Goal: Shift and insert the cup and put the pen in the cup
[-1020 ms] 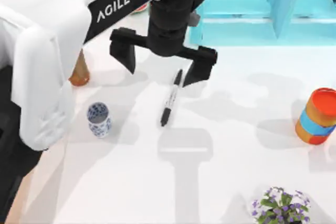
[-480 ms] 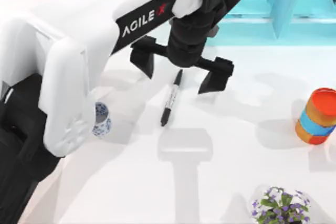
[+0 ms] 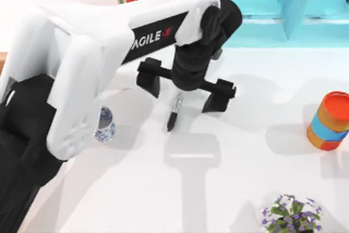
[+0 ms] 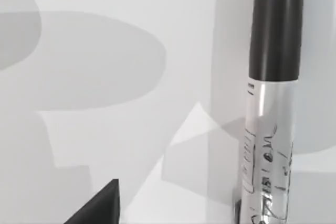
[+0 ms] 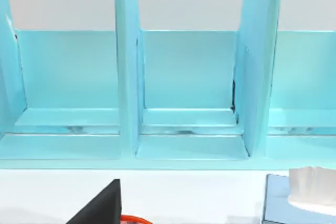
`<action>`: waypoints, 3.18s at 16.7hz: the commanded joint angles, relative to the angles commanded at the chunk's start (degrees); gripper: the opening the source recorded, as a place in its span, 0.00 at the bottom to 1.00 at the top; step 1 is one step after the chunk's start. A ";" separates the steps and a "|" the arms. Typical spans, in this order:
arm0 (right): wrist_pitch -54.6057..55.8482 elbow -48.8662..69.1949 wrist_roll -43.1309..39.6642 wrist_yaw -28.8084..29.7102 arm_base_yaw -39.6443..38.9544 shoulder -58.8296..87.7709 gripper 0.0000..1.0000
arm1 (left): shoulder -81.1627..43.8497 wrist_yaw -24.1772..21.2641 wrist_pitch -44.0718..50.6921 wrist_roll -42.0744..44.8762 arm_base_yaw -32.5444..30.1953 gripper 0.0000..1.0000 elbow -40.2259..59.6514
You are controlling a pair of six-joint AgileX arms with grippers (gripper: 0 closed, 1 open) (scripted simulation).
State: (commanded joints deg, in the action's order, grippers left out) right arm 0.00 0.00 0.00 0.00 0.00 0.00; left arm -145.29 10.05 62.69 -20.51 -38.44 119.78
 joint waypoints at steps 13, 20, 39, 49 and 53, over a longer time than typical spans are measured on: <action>0.00 0.00 0.00 0.00 0.00 0.00 1.00 | -0.74 -0.02 -3.34 0.37 0.36 0.55 -2.58; 0.00 0.00 0.00 0.00 0.00 0.00 1.00 | -0.74 -0.02 -3.34 0.37 0.36 0.02 -2.58; 0.00 0.00 0.00 0.00 0.00 0.00 1.00 | 22.01 -2.78 4.65 -8.33 -8.07 0.00 -14.75; 0.00 0.00 0.00 0.00 0.00 0.00 1.00 | 26.05 -2.45 4.23 -9.09 -9.07 0.00 -18.18; 0.00 0.00 0.00 0.00 0.00 0.00 1.00 | 30.51 -0.91 -5.80 -5.61 -8.37 0.00 -25.44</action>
State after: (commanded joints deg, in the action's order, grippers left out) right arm 0.00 0.00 0.00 0.00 0.00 0.00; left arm -114.78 9.13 56.89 -26.12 -46.81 94.34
